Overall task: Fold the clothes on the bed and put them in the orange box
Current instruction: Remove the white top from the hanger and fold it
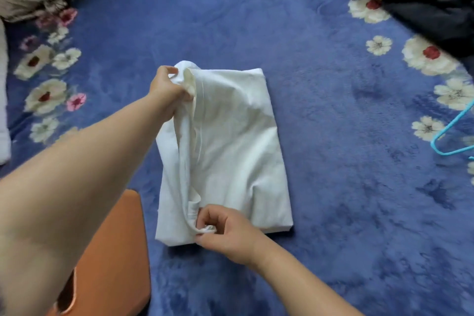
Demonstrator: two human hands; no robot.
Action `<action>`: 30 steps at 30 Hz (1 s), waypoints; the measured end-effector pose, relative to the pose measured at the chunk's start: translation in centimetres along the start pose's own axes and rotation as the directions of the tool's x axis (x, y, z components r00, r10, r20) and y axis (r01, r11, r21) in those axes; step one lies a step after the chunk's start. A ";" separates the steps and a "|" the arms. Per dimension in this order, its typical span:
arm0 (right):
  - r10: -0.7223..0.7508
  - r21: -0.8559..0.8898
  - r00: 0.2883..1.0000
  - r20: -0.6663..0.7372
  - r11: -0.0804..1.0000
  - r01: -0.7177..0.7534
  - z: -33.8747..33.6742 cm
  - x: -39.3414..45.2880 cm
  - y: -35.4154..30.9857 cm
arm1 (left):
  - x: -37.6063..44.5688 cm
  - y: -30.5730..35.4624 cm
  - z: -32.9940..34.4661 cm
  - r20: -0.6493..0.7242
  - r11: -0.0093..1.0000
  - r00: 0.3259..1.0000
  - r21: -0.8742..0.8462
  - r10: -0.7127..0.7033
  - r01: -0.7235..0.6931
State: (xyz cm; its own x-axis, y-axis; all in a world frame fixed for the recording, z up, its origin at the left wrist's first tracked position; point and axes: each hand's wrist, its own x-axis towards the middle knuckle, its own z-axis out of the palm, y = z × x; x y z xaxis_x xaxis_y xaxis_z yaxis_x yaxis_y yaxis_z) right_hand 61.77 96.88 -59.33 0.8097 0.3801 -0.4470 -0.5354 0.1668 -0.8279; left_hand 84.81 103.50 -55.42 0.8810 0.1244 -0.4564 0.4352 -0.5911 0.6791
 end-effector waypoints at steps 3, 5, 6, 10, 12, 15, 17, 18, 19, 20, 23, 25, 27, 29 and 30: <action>0.048 -0.178 0.998 -0.038 0.983 -0.054 2.2 2.3 0.8 | 1.8 -2.6 -1.4 0.025 0.999 0.999 0.006 -0.036 0.035; 0.042 -0.298 0.997 -0.057 0.953 -0.057 3.5 3.8 1.4 | 3.0 -4.5 -2.0 0.048 0.999 0.998 0.011 -0.035 0.035; 0.017 -0.360 0.998 -0.063 0.932 -0.039 4.0 4.4 1.7 | 3.5 -5.3 -2.1 0.057 0.999 0.998 0.022 -0.030 0.029; -0.046 -0.581 0.999 0.011 0.812 0.044 5.6 6.3 3.2 | 5.5 -8.6 -2.6 0.003 0.998 1.000 0.064 -0.008 0.007; -0.020 -0.691 0.996 0.086 0.719 0.074 5.9 6.7 4.1 | 5.9 -10.0 -2.9 -0.081 1.000 0.997 0.004 -0.011 0.011; -0.058 -0.707 0.990 0.129 0.695 0.133 5.4 7.0 4.7 | 6.2 -11.8 -3.5 -0.139 0.994 0.985 -0.061 -0.100 0.093; -0.079 -0.678 0.992 0.101 0.724 0.127 4.4 7.0 4.8 | 6.5 -12.3 -3.5 -0.150 0.982 0.974 -0.106 -0.169 0.154; -0.082 -0.678 0.994 0.076 0.726 0.112 3.8 6.8 4.6 | 6.5 -12.3 -3.6 -0.162 0.978 0.969 -0.126 -0.187 0.168; -0.114 -0.692 0.993 0.037 0.714 0.108 3.0 6.7 4.3 | 6.7 -11.9 -3.5 -0.153 0.975 0.969 -0.140 -0.194 0.173; -0.187 -0.712 0.982 -0.016 0.692 0.120 2.2 6.6 3.9 | 6.7 -11.4 -3.3 -0.120 0.977 0.974 -0.114 -0.194 0.181; -0.468 -0.818 0.868 -0.167 0.557 0.143 -1.1 6.8 3.6 | 7.8 -9.9 -2.6 -0.053 0.973 0.978 -0.129 -0.200 0.192; -0.567 -0.866 0.785 -0.249 0.493 0.081 -3.8 7.7 3.2 | 8.3 -8.9 -2.4 -0.029 0.968 0.976 -0.135 -0.215 0.209; -0.624 -0.902 0.729 -0.281 0.431 0.021 -5.9 9.0 2.5 | 8.8 -8.4 -2.6 -0.049 0.966 0.970 -0.119 -0.238 0.231; -0.624 -0.939 0.726 -0.287 0.333 -0.085 -7.6 10.7 1.7 | 9.4 -8.2 -2.6 -0.085 0.963 0.977 -0.203 -0.196 0.176; -0.604 -0.950 0.744 -0.284 0.285 -0.131 -8.2 11.7 1.2 | 9.9 -8.4 -2.4 -0.105 0.964 0.985 -0.244 -0.136 0.107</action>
State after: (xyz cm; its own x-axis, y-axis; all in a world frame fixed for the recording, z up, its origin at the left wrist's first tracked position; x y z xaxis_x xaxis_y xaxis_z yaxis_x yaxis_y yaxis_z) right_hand 72.53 94.07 -68.36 0.9945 -0.0763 0.0714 -0.0307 -0.8663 -0.4987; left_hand 90.30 111.66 -64.26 0.8281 0.2869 -0.4815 0.5592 -0.3620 0.7459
